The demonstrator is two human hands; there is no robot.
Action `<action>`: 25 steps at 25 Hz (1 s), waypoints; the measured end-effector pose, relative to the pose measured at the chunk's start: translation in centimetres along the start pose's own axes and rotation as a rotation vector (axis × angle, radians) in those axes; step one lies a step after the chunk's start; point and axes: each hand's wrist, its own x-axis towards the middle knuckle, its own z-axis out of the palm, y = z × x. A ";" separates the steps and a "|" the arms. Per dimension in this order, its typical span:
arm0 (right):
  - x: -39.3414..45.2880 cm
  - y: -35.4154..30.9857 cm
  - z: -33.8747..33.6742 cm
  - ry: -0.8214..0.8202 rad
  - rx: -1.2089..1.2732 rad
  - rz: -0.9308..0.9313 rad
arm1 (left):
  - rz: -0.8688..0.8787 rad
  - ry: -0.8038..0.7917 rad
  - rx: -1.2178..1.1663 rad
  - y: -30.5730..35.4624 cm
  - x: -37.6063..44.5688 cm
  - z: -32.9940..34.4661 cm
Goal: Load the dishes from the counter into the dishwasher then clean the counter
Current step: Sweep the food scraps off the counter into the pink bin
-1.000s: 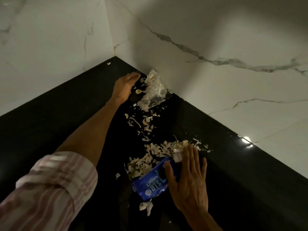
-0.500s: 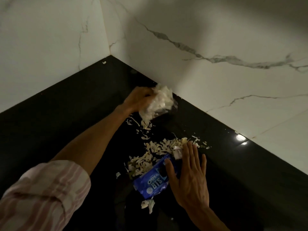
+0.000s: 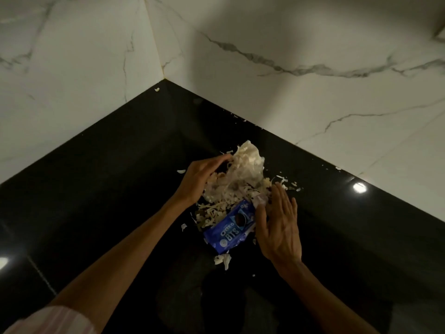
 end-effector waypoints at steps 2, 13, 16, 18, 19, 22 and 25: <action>-0.3 0.0 -0.2 0.008 0.081 0.027 | -0.040 0.125 0.006 1.1 -1.4 -0.2; -0.1 0.9 -0.3 0.163 0.458 0.123 | -0.005 0.106 0.884 1.6 -1.4 6.2; 1.8 0.9 -1.4 0.215 0.438 0.009 | 0.027 0.004 0.871 0.0 -1.3 6.4; 5.7 -0.2 -2.3 0.148 0.375 -0.126 | 0.069 -0.021 0.851 0.1 -1.9 6.7; 8.1 -0.8 -2.4 0.056 0.322 -0.189 | 0.061 -0.049 0.854 0.3 -2.0 6.7; 12.5 -1.2 -0.7 -0.324 -0.164 -0.416 | -0.027 -0.106 0.638 1.9 -2.3 6.2; 12.6 0.0 0.5 -0.421 -0.260 -0.533 | -0.001 0.284 0.716 1.2 -5.4 6.9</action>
